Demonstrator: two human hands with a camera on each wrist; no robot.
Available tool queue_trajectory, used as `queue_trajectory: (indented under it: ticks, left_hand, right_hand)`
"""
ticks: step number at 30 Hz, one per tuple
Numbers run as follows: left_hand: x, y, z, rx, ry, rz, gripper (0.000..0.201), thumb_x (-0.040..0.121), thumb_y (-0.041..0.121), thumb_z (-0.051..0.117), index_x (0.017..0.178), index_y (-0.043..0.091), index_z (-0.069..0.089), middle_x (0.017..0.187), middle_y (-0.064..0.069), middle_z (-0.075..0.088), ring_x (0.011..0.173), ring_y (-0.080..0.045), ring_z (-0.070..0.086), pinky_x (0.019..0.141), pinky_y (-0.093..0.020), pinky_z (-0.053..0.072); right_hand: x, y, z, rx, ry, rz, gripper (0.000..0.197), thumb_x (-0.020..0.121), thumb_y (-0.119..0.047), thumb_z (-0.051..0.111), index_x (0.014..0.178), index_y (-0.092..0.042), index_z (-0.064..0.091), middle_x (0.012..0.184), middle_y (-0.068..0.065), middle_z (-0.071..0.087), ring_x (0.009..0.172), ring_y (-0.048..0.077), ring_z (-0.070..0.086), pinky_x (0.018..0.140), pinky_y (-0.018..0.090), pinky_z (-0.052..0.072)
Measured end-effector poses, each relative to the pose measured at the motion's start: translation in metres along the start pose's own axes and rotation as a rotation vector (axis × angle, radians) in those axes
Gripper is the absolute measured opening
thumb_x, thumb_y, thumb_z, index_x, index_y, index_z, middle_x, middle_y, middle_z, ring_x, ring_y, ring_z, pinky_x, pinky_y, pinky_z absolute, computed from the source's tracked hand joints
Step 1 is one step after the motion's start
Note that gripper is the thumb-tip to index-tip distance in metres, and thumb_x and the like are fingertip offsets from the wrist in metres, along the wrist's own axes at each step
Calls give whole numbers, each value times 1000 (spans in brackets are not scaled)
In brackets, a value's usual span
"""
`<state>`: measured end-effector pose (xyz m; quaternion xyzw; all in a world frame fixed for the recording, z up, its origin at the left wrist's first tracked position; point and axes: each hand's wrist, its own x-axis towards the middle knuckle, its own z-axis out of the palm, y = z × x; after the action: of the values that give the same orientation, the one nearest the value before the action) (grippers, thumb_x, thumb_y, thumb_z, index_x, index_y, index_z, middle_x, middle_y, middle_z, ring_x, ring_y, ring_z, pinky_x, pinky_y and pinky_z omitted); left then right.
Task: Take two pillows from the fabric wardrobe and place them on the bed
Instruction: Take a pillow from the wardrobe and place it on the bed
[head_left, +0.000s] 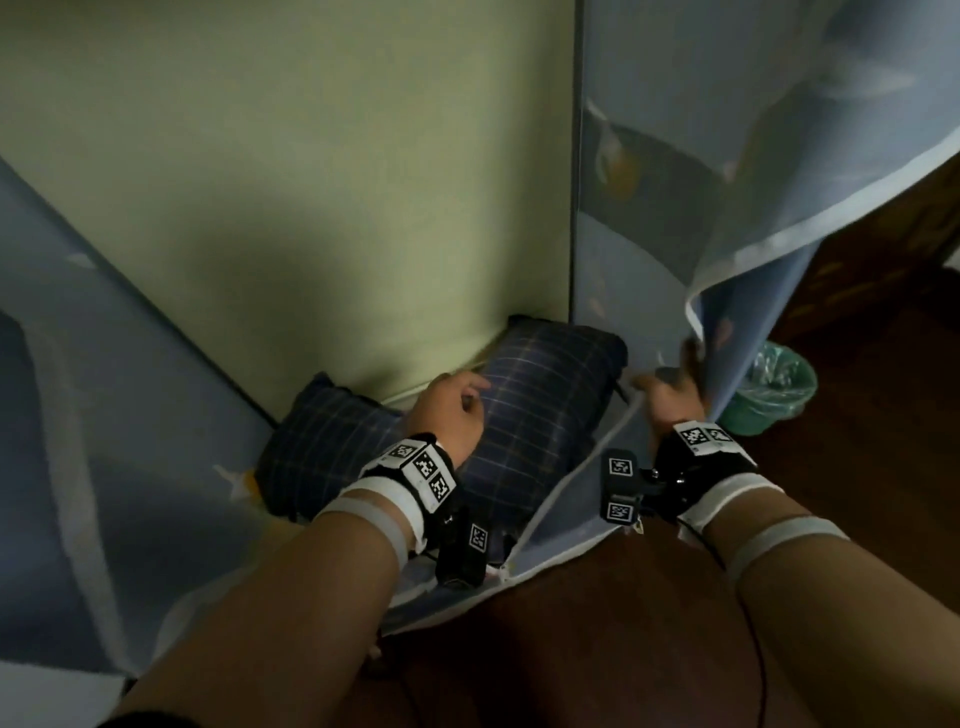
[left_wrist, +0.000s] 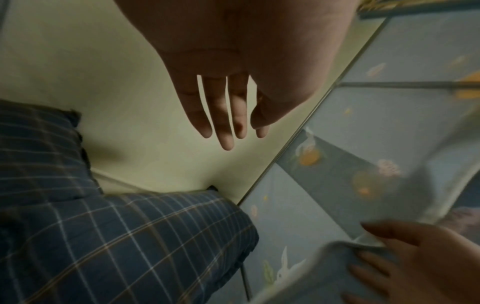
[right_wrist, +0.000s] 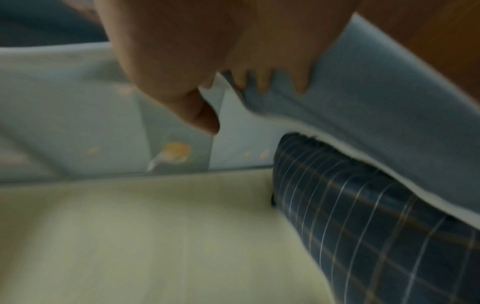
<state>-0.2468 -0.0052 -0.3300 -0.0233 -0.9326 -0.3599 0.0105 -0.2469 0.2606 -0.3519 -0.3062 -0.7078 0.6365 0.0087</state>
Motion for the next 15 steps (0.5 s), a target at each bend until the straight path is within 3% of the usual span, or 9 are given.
queue_trajectory:
  ticks: [2, 5, 7, 8, 9, 10, 11, 13, 15]
  left_hand:
    - [10, -15, 9, -20, -44, -48, 27, 92, 8, 54, 107, 23, 71, 106, 0, 72, 98, -17, 67, 89, -27, 52]
    - [34, -48, 29, -19, -137, -96, 28, 91, 4, 54, 109, 17, 71, 109, -7, 72, 101, -23, 67, 85, -25, 46]
    - [53, -72, 45, -9, -215, -129, 25, 91, 5, 57, 109, 15, 70, 113, -9, 70, 106, -26, 67, 86, -27, 47]
    - [63, -85, 52, -7, -252, -155, 23, 91, 7, 59, 110, 16, 69, 117, -10, 69, 109, -27, 66, 89, -30, 48]
    - [73, -98, 59, -1, -280, -183, 23, 90, 10, 62, 111, 17, 67, 122, -11, 66, 112, -29, 64, 92, -33, 49]
    - [83, -111, 64, 18, -302, -212, 26, 90, 14, 65, 116, 17, 65, 128, -13, 63, 116, -31, 62, 96, -36, 50]
    - [94, -126, 70, 54, -324, -239, 33, 89, 20, 68, 122, 17, 63, 134, -14, 58, 119, -34, 60, 100, -39, 49]
    - [115, -154, 78, 115, -378, -316, 53, 86, 35, 72, 133, 19, 55, 143, -14, 51, 126, -36, 55, 106, -44, 47]
    - [132, -181, 83, 84, -450, -425, 84, 74, 55, 77, 144, 21, 45, 150, -13, 47, 132, -37, 51, 109, -48, 45]
  right_hand:
    - [14, 16, 2, -115, 85, 94, 68, 94, -26, 54, 157, -11, 32, 159, 22, 38, 143, 42, 39, 114, 40, 33]
    - [20, 53, 22, -245, 133, 134, 77, 95, -27, 52, 162, -21, 14, 153, 22, 46, 134, 46, 49, 106, 40, 40]
    - [25, 82, 48, -347, -75, 175, 60, 101, -26, 50, 157, -12, 31, 144, 23, 56, 129, 42, 55, 107, 38, 41]
    - [27, 95, 62, -257, -221, 261, 53, 101, -24, 51, 151, -11, 41, 135, 20, 63, 119, 37, 62, 100, 36, 47]
    - [28, 107, 75, -177, -388, 253, 47, 100, -20, 54, 147, -14, 49, 128, 17, 66, 108, 32, 66, 92, 31, 53]
    - [33, 120, 90, -129, -418, 193, 47, 98, -16, 56, 144, -23, 52, 127, 14, 67, 103, 28, 66, 89, 27, 55]
    - [38, 130, 104, -37, -397, 226, 51, 97, -12, 56, 144, -30, 50, 130, 9, 65, 106, 25, 64, 92, 26, 54]
    - [42, 144, 127, -96, -125, 210, 62, 95, -4, 59, 150, -25, 42, 134, 3, 58, 119, 25, 59, 98, 27, 51]
    - [44, 155, 149, -87, -82, 218, 66, 91, -11, 68, 151, -20, 42, 141, 6, 58, 123, 23, 58, 95, 21, 49]
